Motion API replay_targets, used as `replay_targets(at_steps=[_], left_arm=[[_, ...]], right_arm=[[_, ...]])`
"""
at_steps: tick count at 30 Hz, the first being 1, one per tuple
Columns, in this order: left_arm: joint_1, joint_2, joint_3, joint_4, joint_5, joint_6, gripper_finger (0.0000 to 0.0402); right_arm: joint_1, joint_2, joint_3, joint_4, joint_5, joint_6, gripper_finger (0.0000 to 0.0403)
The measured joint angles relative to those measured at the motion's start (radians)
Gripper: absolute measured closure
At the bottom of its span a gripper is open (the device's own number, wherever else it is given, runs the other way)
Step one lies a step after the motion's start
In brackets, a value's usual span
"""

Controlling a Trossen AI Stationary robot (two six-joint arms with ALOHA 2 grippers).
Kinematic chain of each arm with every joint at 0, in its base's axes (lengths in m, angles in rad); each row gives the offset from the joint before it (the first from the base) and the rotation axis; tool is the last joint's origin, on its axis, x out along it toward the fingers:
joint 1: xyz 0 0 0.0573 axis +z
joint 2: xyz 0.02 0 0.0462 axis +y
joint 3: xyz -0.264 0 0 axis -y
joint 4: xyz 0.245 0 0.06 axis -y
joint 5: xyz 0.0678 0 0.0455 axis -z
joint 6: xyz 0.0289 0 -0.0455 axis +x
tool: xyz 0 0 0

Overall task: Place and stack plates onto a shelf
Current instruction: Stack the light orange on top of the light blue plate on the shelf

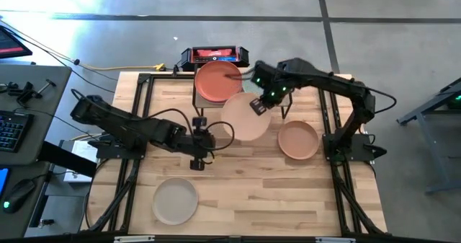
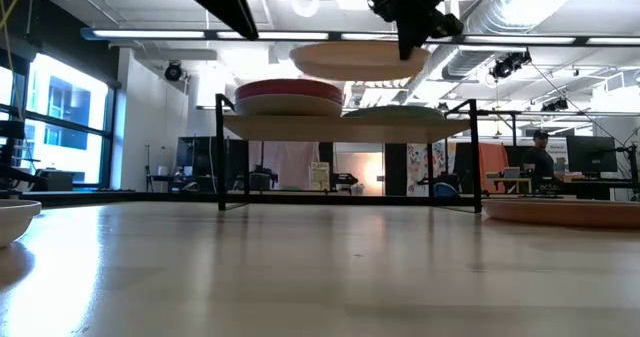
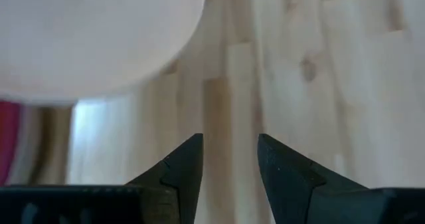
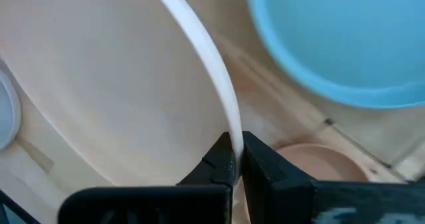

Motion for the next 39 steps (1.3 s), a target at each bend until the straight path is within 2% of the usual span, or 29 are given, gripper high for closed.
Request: replay_targets(at_steps=[7, 13, 18, 29, 39], left_arm=[[0.022, -0.029, 0.000, -0.048, -0.137, -0.002, 0.0268], [0.060, -0.032, 0.000, -0.059, -0.148, -0.002, 0.0268], [0.098, -0.033, 0.000, -0.063, -0.148, -0.002, 0.0268], [0.187, -0.033, 0.000, -0.063, -0.147, -0.002, 0.0268], [0.237, -0.033, 0.000, -0.063, -0.142, -0.003, 0.0268]], right_arm=[[-0.130, -0.008, 0.144, -0.075, -0.006, -0.096, 0.0402], [-0.287, -0.008, 0.246, -0.091, -0.061, -0.189, 0.0403], [-0.430, -0.007, 0.264, -0.096, -0.154, -0.254, 0.0403], [-0.671, -0.003, 0.151, -0.096, -0.277, -0.288, 0.0403], [-0.724, -0.002, -0.071, -0.034, -0.398, -0.301, 0.0403]])
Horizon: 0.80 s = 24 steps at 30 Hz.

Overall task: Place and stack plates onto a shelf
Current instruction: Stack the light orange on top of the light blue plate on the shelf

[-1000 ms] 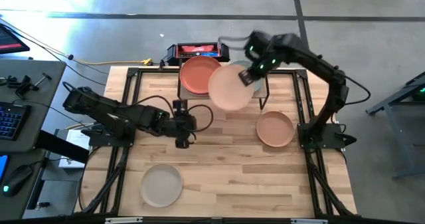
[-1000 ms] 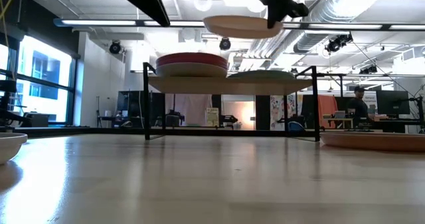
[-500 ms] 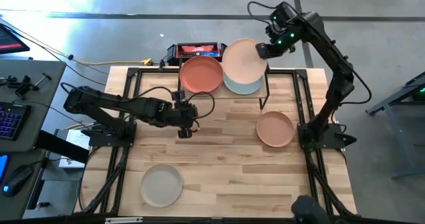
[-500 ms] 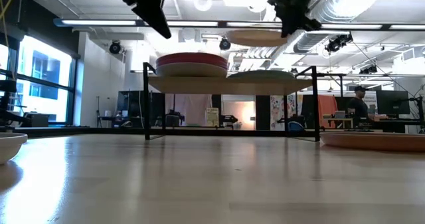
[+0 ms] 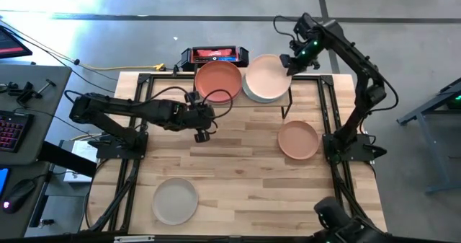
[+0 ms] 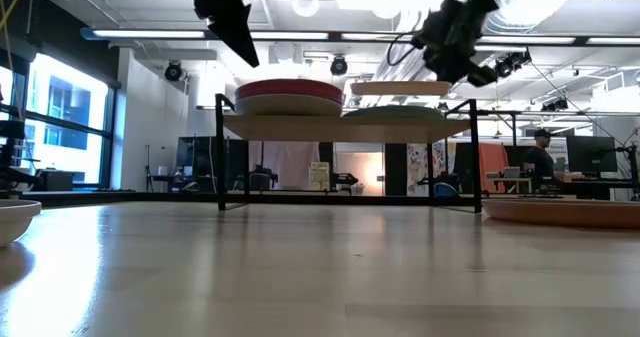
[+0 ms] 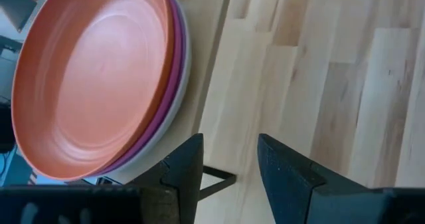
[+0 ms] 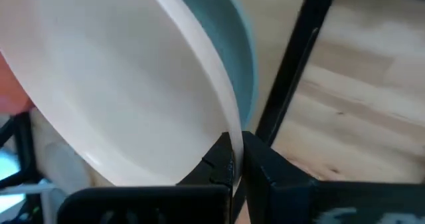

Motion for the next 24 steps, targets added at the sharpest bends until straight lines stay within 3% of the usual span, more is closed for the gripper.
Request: replay_targets(at_steps=[5, 24], left_arm=[[0.003, 0.000, 0.000, 0.000, 0.001, -0.001, 0.0268], [0.003, 0.000, 0.000, 0.000, 0.001, -0.002, 0.0268]], right_arm=[[-0.001, 0.000, -0.077, 0.082, -0.057, 0.030, 0.0403], [0.012, 0.000, -0.118, 0.172, -0.033, 0.073, 0.0403]])
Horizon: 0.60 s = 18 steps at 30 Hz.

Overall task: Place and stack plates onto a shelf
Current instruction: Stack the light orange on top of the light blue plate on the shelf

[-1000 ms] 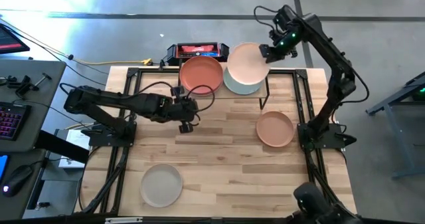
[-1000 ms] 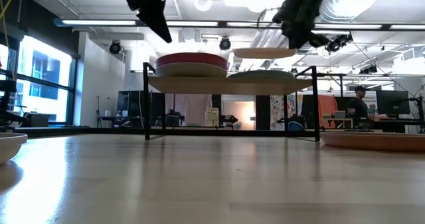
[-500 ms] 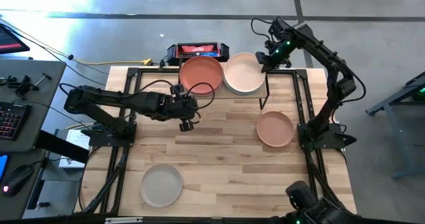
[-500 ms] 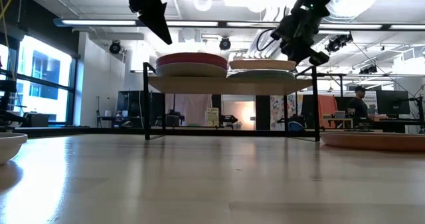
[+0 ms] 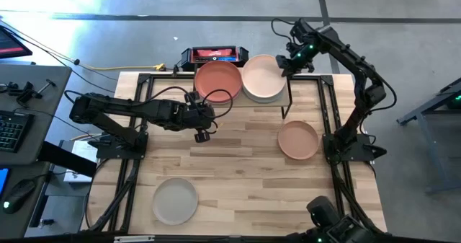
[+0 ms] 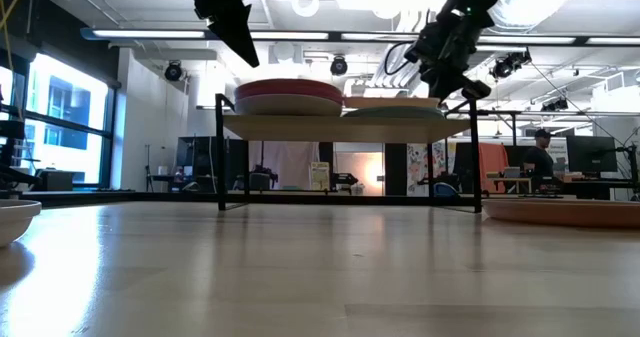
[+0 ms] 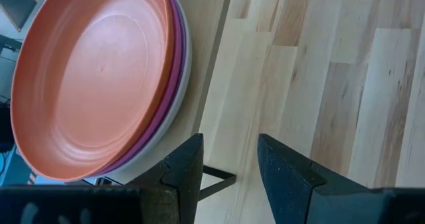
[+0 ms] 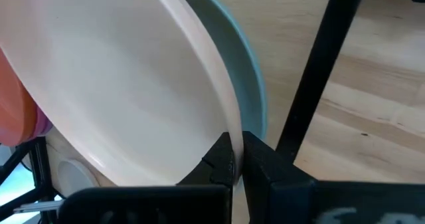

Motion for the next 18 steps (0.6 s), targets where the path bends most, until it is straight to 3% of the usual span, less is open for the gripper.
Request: replay_targets(at_steps=[18], left_arm=[[0.000, 0.000, 0.000, 0.000, 0.000, 0.000, 0.0268]], right_arm=[[0.043, 0.000, 0.000, -0.040, 0.122, 0.001, 0.0403]])
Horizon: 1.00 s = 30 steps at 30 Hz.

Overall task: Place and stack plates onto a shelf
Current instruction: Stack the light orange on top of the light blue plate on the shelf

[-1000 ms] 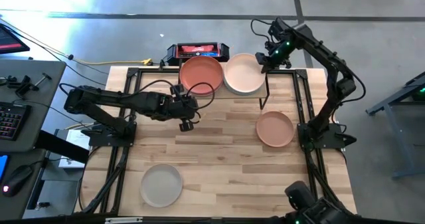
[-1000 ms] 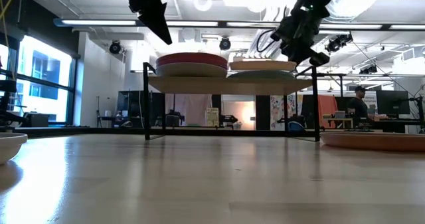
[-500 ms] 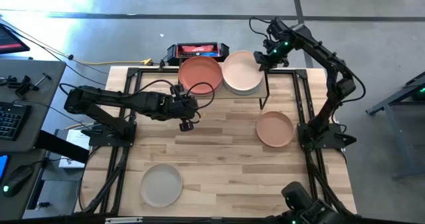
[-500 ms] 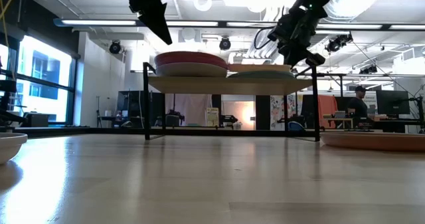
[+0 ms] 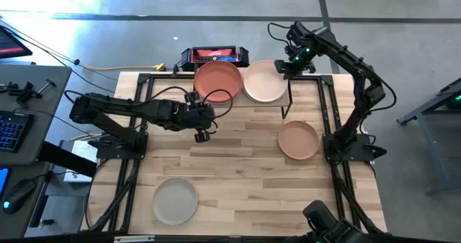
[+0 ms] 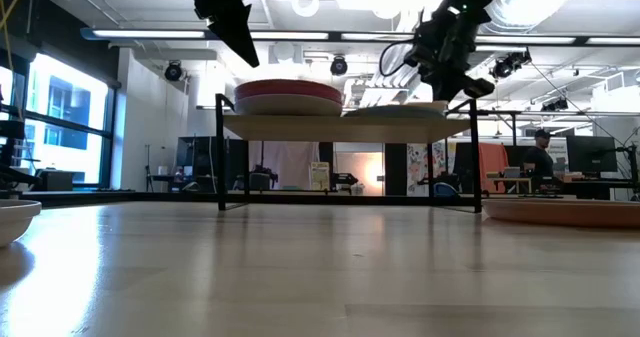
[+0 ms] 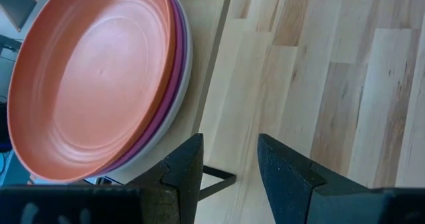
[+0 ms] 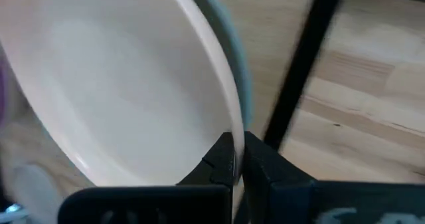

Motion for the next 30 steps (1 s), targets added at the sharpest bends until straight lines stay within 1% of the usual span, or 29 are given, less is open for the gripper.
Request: replay_targets(at_steps=[1, 11, 14, 19, 22, 27, 30], left_arm=[[0.000, 0.000, 0.000, 0.000, 0.001, 0.000, 0.0268], [0.000, 0.000, 0.000, 0.000, 0.006, -0.001, 0.0268], [0.000, 0.000, 0.000, 0.000, 0.006, -0.001, 0.0268], [0.000, 0.000, 0.000, 0.001, 0.006, -0.001, 0.0268], [0.000, 0.000, 0.000, 0.002, 0.006, 0.000, 0.0268], [0.000, 0.000, 0.000, 0.004, 0.006, 0.000, 0.0268], [0.000, 0.000, 0.000, 0.004, 0.007, 0.000, 0.0268]], right_arm=[[0.000, 0.000, 0.000, -0.002, 0.012, 0.000, 0.0403], [0.000, 0.000, 0.000, 0.050, 0.004, -0.008, 0.0398], [0.000, 0.000, 0.000, 0.057, 0.004, -0.031, 0.0383], [0.000, 0.000, 0.000, 0.059, 0.004, -0.031, 0.0340], [0.000, 0.000, 0.000, 0.062, 0.004, -0.031, 0.0323], [-0.006, 0.000, 0.000, 0.060, -0.005, -0.053, 0.0316], [-0.012, -0.001, 0.000, 0.028, -0.009, -0.050, 0.0316]])
